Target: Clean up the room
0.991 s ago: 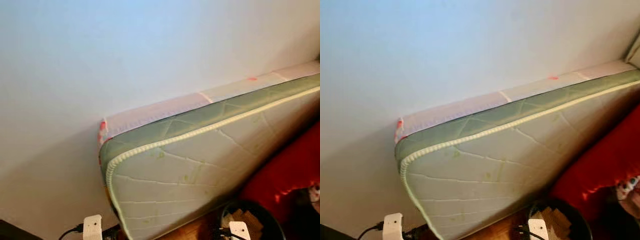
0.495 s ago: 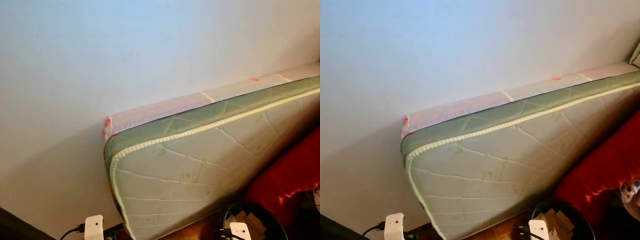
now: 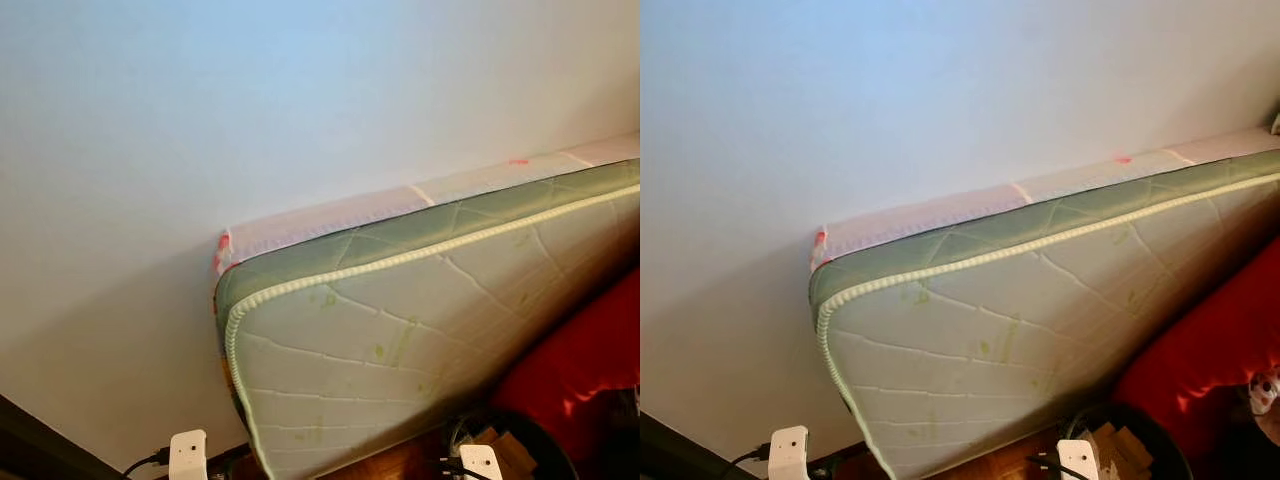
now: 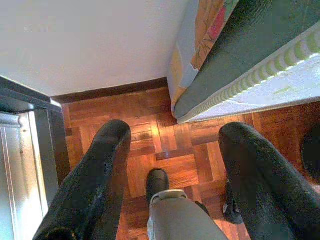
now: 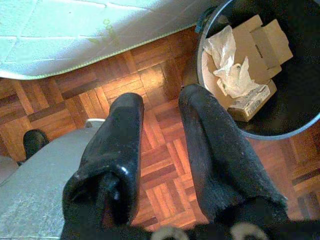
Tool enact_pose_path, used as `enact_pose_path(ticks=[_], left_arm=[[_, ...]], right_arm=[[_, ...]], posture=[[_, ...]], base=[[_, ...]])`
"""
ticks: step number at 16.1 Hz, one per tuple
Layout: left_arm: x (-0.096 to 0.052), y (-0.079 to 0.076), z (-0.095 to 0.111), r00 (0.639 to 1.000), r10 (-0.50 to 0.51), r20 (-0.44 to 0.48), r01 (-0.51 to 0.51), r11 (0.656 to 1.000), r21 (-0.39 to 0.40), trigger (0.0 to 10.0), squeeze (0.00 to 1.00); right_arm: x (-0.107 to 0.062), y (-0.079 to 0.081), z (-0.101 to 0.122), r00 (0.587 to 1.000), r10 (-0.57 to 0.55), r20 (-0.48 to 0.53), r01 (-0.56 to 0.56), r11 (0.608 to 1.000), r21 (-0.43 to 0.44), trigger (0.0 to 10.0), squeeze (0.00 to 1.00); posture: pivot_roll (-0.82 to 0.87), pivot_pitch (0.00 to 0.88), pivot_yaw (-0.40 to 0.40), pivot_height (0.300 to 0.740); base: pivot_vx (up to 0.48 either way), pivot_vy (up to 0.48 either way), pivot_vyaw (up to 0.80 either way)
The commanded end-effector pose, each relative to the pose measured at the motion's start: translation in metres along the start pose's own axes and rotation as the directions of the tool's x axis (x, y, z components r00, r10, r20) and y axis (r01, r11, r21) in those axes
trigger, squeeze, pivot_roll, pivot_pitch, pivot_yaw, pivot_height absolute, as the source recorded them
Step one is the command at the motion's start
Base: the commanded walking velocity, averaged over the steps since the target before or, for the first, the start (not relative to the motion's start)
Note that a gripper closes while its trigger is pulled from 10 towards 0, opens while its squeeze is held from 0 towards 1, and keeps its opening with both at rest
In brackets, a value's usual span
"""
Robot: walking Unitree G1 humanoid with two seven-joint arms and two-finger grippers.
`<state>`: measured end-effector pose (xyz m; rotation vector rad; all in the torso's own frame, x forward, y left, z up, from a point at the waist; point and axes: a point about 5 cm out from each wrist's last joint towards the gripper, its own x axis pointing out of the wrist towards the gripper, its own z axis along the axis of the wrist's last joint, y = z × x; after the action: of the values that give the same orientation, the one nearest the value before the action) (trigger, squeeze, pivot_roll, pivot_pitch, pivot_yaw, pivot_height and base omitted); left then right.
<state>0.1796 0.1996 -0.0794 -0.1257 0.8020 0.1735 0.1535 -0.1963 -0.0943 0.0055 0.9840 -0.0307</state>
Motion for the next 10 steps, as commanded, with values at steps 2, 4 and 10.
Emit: enact_pose_path(ticks=[2, 4, 10], left_arm=[[0.0171, -0.0282, 0.0504, 0.997, -0.076, 0.031, 0.076, 0.997, 0.001, 10.0, 0.00], [0.0171, -0.0282, 0.0503, 0.997, -0.076, 0.032, 0.076, 0.997, 0.000, 10.0, 0.00], [0.0168, -0.0283, 0.0489, 0.997, -0.075, 0.030, 0.075, 0.997, 0.004, 10.0, 0.00]], right_arm=[[0.0124, 0.0027, 0.0759, 0.997, -0.028, 0.067, 0.018, 0.990, 0.142, 10.0, 0.00], [0.0123, 0.0027, 0.0758, 0.997, -0.026, 0.066, 0.017, 0.990, 0.140, 10.0, 0.00], [0.0122, 0.0024, 0.0747, 0.998, -0.023, 0.066, 0.014, 0.991, 0.132, 10.0, 0.00]], posture=[[0.05, 0.000, -0.089, 0.740], [0.05, 0.000, -0.089, 0.740], [0.05, 0.000, -0.091, 0.740]], base=[[-0.302, 0.000, 0.00], [-0.338, 0.000, 0.00], [-0.287, 0.000, 0.00]])
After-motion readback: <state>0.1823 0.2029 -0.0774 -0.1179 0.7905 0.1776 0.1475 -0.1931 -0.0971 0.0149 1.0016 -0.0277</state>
